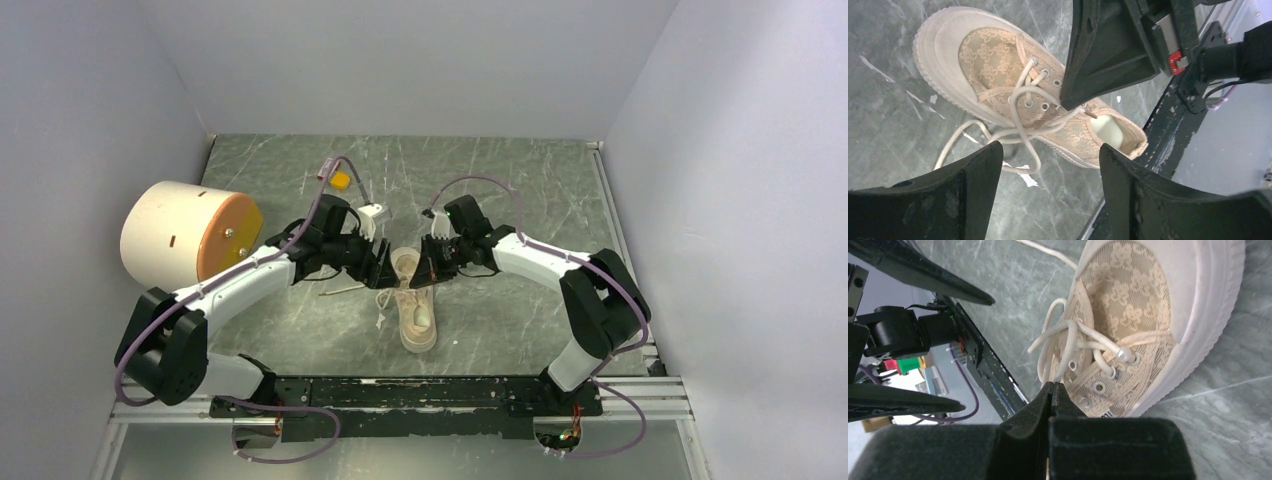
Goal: Tie the shoes
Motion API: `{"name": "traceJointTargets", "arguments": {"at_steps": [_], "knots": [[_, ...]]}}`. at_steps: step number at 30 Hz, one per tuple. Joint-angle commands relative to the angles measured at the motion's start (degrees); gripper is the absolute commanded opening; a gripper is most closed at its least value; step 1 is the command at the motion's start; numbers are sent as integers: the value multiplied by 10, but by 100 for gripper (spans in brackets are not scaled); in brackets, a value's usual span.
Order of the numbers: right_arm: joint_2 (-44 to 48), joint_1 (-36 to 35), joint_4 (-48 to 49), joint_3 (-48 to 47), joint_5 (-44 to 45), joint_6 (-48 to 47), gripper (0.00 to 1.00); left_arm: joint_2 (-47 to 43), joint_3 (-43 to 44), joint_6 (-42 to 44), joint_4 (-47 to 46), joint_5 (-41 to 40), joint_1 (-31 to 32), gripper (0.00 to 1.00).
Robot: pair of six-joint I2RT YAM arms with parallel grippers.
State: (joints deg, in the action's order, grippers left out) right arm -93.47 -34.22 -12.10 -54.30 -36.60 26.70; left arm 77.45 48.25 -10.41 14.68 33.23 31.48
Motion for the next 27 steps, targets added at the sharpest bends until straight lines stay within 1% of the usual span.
{"name": "traceJointTargets", "arguments": {"at_steps": [1,2,4,7,8,10,12,15,19,22,24,26,27], "knots": [[-9,2,-66,-31,-34,-18,0,15,-7,96,-47,-7,18,77],[-10,2,-72,-34,-38,-23,0,17,-11,118,-56,-17,24,78],[-13,5,-81,-38,-38,-29,0,23,-15,136,-74,-10,27,79],[-28,8,-99,-50,-50,-40,0,36,-32,146,-129,41,29,79],[-32,8,-105,-54,-52,-43,0,41,-35,163,-137,60,32,78],[-37,11,-112,-58,-58,-51,0,49,-37,188,-142,68,38,78],[-46,13,-118,-62,-66,-58,0,62,-31,195,-161,78,39,77],[-61,14,-129,-69,-69,-70,0,96,-16,201,-165,92,39,74],[-71,16,-138,-77,-75,-77,0,132,-12,197,-179,126,39,64],[-68,18,-146,-85,-69,-79,0,145,-17,195,-181,138,39,52],[-62,20,-158,-92,-59,-83,8,153,-18,185,-187,143,39,45],[-47,23,-167,-93,-47,-87,20,157,-19,177,-192,145,39,33],[-38,24,-171,-92,-40,-89,26,158,-20,174,-194,144,39,32]]}}
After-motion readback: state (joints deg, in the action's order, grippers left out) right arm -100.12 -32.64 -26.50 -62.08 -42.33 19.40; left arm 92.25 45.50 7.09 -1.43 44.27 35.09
